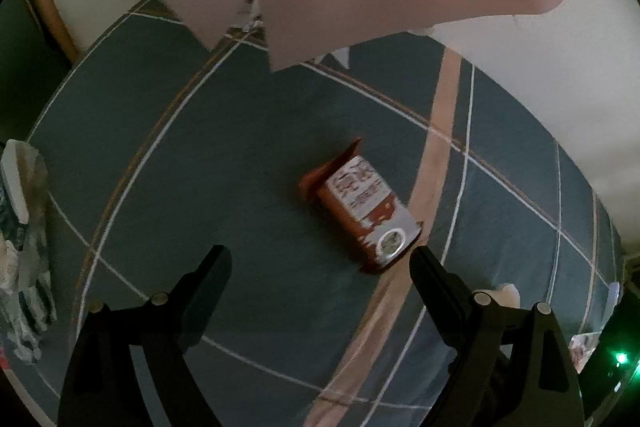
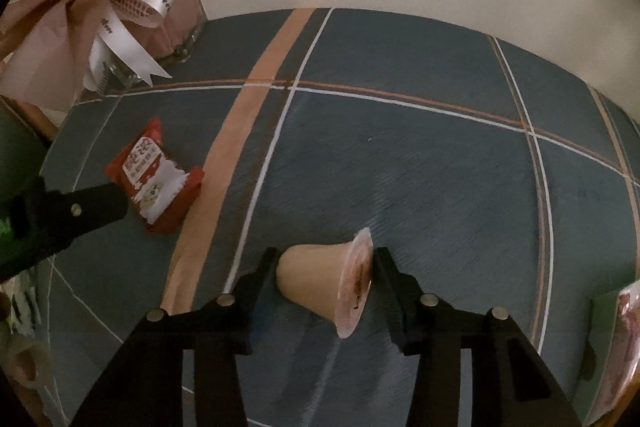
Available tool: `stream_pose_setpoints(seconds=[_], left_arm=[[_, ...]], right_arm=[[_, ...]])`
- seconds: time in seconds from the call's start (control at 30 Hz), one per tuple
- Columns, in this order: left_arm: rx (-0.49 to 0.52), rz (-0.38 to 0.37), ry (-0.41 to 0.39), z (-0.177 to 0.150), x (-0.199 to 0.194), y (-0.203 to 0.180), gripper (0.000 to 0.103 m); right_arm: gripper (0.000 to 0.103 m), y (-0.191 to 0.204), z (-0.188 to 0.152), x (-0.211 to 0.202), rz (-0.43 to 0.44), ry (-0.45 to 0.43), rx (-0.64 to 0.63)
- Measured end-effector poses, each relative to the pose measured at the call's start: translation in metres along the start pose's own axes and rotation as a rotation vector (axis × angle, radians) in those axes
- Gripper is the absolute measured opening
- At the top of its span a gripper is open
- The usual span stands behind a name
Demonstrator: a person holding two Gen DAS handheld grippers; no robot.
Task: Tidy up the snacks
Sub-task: 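Grasp the pink jelly cup with the right gripper while the left grasps the milk biscuit box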
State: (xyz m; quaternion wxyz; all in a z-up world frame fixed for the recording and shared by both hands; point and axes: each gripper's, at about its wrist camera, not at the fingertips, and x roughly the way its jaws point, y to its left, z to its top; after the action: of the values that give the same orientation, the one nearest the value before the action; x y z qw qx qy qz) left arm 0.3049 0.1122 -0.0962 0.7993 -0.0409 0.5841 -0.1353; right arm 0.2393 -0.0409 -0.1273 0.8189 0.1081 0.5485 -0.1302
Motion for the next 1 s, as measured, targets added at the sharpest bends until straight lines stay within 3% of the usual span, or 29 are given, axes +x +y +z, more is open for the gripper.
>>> stream_pose_setpoints(seconds=[0.2, 0.37, 0.5, 0.53, 0.57, 0.67, 0.83, 1.0], left_arm=[[-0.036, 0.013, -0.001, 0.011, 0.018, -0.011, 0.089], [-0.081, 0.001, 0.005, 0.019, 0.034, -0.015, 0.076], [-0.11, 0.004, -0.007, 0.026, 0.04, -0.017, 0.076], [-0.111, 0.012, -0.008, 0.026, 0.04, -0.018, 0.07], [-0.103, 0.034, -0.011, 0.026, 0.041, -0.019, 0.058], [-0.068, 0.06, -0.032, 0.022, 0.038, -0.021, 0.052], [-0.011, 0.102, -0.036, 0.006, 0.028, -0.026, 0.044], [0.021, 0.097, -0.058, -0.017, 0.009, -0.034, 0.044]], right_arm=[[0.049, -0.012, 0.001, 0.003, 0.0, 0.001, -0.032], [0.049, -0.025, 0.006, 0.006, -0.018, 0.006, -0.045], [0.049, -0.03, 0.01, 0.009, -0.017, 0.01, -0.056], [0.049, -0.031, 0.01, 0.009, -0.015, 0.011, -0.059], [0.049, -0.03, 0.01, 0.009, -0.015, 0.012, -0.062], [0.049, -0.032, 0.01, 0.008, -0.014, 0.014, -0.066], [0.049, -0.032, 0.006, 0.006, 0.011, 0.011, -0.066], [0.049, -0.034, -0.009, -0.006, 0.039, 0.006, -0.066]])
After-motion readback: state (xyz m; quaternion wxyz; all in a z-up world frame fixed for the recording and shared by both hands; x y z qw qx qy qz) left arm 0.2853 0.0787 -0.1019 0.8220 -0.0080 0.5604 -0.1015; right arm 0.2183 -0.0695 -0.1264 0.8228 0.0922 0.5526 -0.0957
